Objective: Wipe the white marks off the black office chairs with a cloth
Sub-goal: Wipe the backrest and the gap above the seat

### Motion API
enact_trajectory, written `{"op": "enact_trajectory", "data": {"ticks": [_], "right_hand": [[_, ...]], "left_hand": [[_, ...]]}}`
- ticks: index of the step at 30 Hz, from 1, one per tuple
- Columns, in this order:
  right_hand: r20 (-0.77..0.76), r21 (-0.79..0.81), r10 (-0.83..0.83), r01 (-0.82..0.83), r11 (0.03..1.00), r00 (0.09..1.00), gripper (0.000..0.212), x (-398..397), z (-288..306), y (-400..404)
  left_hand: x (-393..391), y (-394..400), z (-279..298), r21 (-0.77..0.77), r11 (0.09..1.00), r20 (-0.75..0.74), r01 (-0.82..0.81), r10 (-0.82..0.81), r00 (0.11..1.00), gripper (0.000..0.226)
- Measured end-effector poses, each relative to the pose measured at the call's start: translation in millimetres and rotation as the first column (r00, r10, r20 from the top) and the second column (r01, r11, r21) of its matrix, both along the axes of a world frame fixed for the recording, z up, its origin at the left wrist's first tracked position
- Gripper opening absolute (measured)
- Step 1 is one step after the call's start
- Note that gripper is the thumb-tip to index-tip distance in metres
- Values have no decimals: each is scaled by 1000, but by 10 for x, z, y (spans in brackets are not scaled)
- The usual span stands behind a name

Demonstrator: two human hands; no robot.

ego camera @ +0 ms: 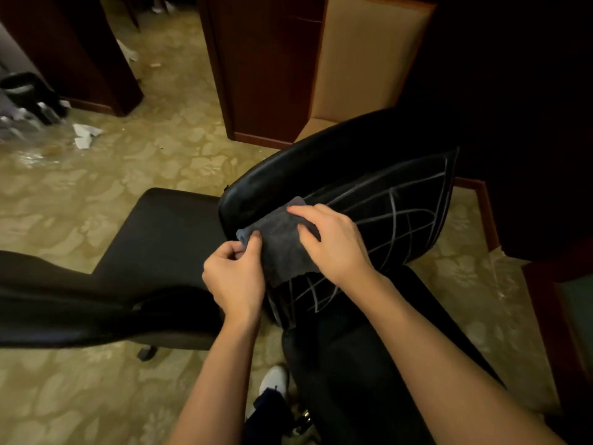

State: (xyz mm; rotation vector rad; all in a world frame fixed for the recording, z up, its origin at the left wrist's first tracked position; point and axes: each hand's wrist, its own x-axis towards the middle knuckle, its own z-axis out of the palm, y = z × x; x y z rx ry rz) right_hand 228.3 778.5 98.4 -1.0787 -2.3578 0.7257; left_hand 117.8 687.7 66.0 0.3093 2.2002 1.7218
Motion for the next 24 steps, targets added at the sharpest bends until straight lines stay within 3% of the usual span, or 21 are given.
{"op": "enact_trajectory", "data": {"ticks": [3,8,14,17,20,24], "right_hand": [[11,39,-7,6,999,1000,36,-51,-21,146],[84,248,-44,22,968,996,31,-69,-33,380],[154,308,-141,88,947,978,30,-73,-5,736],[157,307,-191,136,942,969,30,3,2,919],[162,329,-237,174,928,958,30,112,12,1099],[111,374,-332,270,887,937,30,342,5,1286]], "left_hand": [[-3,102,-33,77,997,96,14,-22,995,48],[-34,402,-57,179,983,340,40,-100,935,41],[-82,905,-27,176,979,385,99,-161,909,41],[-76,1129,-42,156,974,308,168,-209,928,47],[-40,1339,-65,90,953,76,289,-296,952,46],[8,1656,-81,-62,919,-192,389,-393,899,37]]}}
